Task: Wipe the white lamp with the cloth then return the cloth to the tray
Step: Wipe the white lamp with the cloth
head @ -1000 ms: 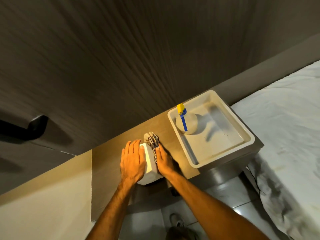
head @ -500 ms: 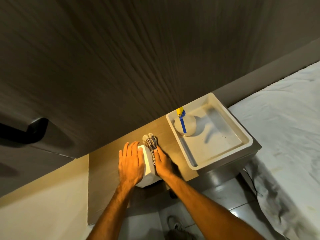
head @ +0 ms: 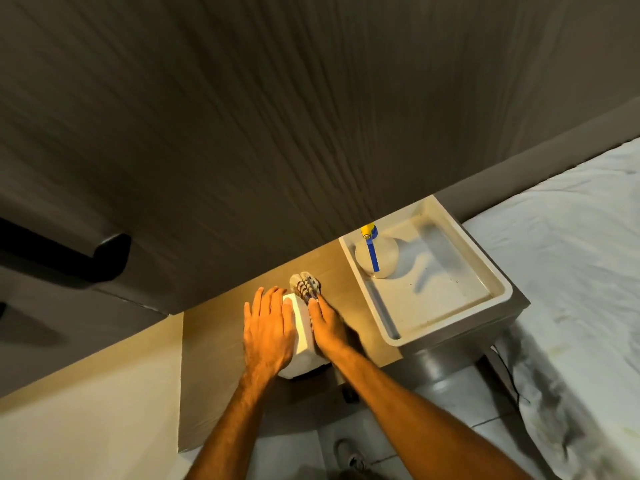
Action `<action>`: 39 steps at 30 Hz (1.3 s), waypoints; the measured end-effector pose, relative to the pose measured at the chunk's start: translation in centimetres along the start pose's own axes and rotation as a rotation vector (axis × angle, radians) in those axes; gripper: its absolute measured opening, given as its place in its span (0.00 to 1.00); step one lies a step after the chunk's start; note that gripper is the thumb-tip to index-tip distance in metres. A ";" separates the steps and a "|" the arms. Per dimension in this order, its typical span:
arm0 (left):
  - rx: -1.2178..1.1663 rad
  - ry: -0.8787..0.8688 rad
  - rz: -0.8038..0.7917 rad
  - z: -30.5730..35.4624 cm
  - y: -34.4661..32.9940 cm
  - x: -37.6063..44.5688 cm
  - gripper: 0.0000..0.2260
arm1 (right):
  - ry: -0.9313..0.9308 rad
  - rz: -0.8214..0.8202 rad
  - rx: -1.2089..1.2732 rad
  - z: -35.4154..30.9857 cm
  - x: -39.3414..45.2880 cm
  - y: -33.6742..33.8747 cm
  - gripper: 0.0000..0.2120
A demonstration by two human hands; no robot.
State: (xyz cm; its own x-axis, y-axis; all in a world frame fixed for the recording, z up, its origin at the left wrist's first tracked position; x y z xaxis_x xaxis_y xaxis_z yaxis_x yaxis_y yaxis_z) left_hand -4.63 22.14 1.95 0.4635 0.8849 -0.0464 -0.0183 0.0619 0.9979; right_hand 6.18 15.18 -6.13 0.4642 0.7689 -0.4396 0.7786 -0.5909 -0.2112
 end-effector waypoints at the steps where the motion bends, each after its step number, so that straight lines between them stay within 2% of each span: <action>1: 0.013 -0.008 -0.003 0.1 0.0 0.0 0.26 | -0.007 0.029 -0.016 0.7 -0.7 0.5 0.17; 5: -0.002 0.005 -0.007 0.2 0.3 0.1 0.27 | -0.018 0.017 0.049 3.0 -5.6 0.2 0.14; 7: -0.001 0.001 -0.014 0.3 0.4 0.0 0.26 | 0.058 -0.033 0.043 1.8 -6.5 -0.6 0.17; 10: 0.066 -0.060 -0.017 0.8 0.3 -0.3 0.24 | 0.141 -0.073 0.014 -1.3 -3.6 -2.2 0.20; 13: -0.013 0.006 -0.017 0.2 0.5 -0.2 0.28 | 0.044 -0.076 0.056 -1.7 -0.2 -2.2 0.19; 17: -0.003 -0.028 0.005 0.6 0.8 -0.3 0.35 | -0.028 0.045 -0.018 1.4 -1.3 0.9 0.18; 19: 0.009 -0.013 -0.006 0.3 0.7 -0.2 0.33 | -0.046 0.032 0.033 3.2 -3.8 0.8 0.16; 21: 0.020 -0.006 -0.011 0.4 0.7 -0.2 0.30 | 0.010 -0.005 0.093 3.1 -6.0 0.1 0.11; 24: 0.026 -0.021 0.005 0.9 1.0 -0.4 0.32 | 0.088 -0.052 0.065 0.6 -4.9 -1.0 0.14; 27: -0.003 0.002 -0.017 0.6 0.9 -0.3 0.28 | 0.039 -0.060 0.060 -0.4 -1.7 -1.0 0.16; 31: -0.009 0.014 -0.028 0.0 0.2 -0.3 0.22 | 0.022 0.009 -0.055 2.0 -1.9 0.8 0.18; 34: 0.005 -0.016 -0.004 0.7 0.0 -0.8 0.28 | 0.000 0.007 -0.064 4.0 -5.2 1.4 0.18; 36: -0.019 -0.028 -0.015 1.7 0.0 -0.6 0.32 | 0.072 -0.017 -0.027 2.5 -6.2 1.3 0.17; 39: 0.054 -0.092 -0.043 3.5 -0.6 -0.3 0.27 | 0.205 -0.027 -0.049 -1.9 -3.8 1.1 0.19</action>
State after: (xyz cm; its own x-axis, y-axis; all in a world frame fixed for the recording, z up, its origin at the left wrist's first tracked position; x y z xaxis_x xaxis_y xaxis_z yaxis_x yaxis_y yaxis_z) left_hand -1.65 20.22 1.48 0.5424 0.8356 -0.0870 0.0499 0.0713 0.9962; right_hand 6.11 12.06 -3.06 0.5152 0.8210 -0.2460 0.8093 -0.5605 -0.1758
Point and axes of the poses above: each hand's wrist, its own x-axis towards the middle knuckle, its own y-axis out of the back of the hand, z = x × y, the point moved 10 cm from there along x, towards the middle knuckle, and after that the axes turned 11 degrees about x, right-handed, at the moved point
